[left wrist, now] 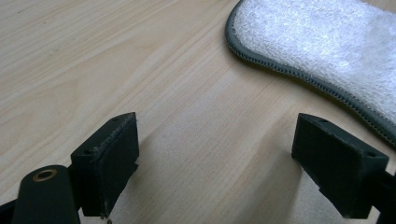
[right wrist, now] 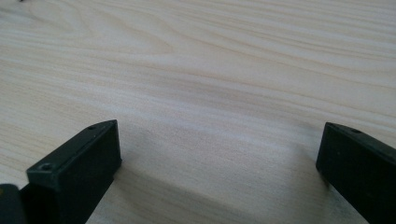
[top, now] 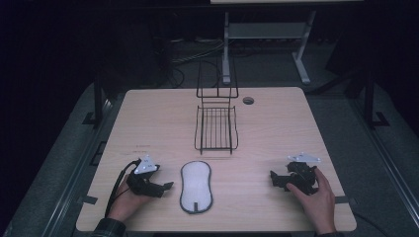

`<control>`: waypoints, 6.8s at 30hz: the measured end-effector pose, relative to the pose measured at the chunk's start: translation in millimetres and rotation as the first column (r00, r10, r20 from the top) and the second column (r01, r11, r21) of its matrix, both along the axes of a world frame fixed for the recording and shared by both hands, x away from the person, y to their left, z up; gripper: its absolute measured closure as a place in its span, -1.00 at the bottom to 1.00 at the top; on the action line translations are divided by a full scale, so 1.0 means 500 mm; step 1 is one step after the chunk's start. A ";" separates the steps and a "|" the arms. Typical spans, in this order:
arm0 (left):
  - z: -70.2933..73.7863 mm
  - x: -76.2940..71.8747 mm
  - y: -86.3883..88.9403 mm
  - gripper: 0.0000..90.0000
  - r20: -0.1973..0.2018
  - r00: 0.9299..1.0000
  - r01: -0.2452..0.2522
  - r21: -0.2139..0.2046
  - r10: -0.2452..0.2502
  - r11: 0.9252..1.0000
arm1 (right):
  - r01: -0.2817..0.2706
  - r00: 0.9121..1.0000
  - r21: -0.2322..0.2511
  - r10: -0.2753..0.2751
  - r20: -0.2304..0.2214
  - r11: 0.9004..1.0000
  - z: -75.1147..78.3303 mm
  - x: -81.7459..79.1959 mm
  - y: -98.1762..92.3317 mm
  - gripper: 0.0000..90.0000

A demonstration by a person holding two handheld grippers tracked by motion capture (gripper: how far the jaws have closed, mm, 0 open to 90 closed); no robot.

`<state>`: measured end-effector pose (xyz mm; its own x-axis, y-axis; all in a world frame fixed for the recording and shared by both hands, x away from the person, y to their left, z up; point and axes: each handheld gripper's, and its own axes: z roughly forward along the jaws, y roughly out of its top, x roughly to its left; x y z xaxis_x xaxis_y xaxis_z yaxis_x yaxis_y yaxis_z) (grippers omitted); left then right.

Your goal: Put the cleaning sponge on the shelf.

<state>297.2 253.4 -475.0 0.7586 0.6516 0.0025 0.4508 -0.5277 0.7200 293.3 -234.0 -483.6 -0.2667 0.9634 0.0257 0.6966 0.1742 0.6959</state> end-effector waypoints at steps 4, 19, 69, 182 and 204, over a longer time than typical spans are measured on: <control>0.000 0.000 0.000 -0.69 0.000 1.000 -0.001 0.000 0.001 1.000 | 0.000 1.000 0.000 0.000 0.000 1.000 0.000 0.000 0.000 -1.00; 0.032 0.008 0.006 0.08 -0.018 1.000 -0.018 -0.040 0.018 0.999 | -0.001 1.000 0.000 0.001 0.000 1.000 0.000 0.000 0.000 -1.00; 0.052 0.116 -0.195 0.99 -0.106 0.969 0.219 -0.033 -0.222 0.975 | -0.009 1.000 0.001 0.009 0.000 1.000 0.000 0.001 -0.001 -1.00; 0.053 0.022 -0.184 0.99 -0.127 0.971 0.198 -0.051 -0.203 0.979 | -0.012 1.000 0.000 0.012 0.000 1.000 0.000 0.000 -0.002 -1.00; 0.062 0.067 -0.184 0.74 -0.104 0.980 0.154 -0.131 -0.169 0.979 | -0.013 1.000 0.000 0.013 0.000 1.000 0.000 0.001 -0.002 -1.00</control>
